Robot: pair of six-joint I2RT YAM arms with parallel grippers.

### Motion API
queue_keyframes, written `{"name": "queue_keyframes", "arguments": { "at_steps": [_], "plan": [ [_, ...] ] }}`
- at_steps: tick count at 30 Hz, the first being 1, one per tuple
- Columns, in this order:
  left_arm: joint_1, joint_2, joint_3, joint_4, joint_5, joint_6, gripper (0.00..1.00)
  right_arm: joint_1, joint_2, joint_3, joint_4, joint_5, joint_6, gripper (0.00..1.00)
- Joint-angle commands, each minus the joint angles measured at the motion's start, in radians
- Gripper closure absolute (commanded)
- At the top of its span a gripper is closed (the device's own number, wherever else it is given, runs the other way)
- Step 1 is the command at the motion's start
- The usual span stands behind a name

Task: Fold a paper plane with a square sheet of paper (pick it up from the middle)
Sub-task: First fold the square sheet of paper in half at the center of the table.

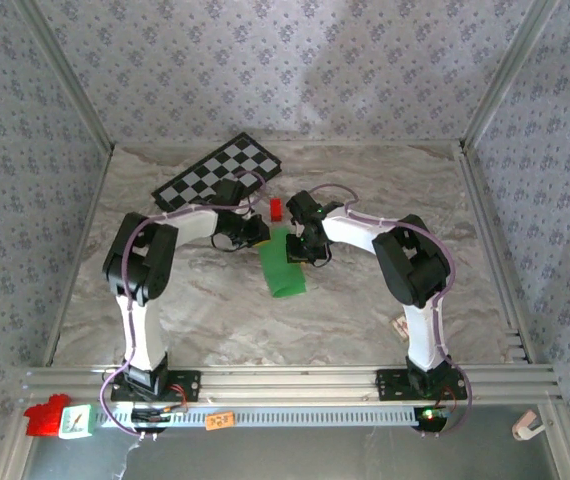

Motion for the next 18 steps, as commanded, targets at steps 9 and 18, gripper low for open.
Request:
{"name": "queue_keyframes", "arguments": {
  "at_steps": [9,18],
  "plan": [
    [0.069,0.099,0.140,-0.140,-0.129,0.141,0.88,-0.011,0.152,-0.091,-0.189,0.217,0.001,0.82],
    [0.066,-0.097,0.067,-0.074,-0.041,0.089,0.87,-0.014,0.155,-0.098,-0.177,0.196,0.012,0.82]
  ]
}}
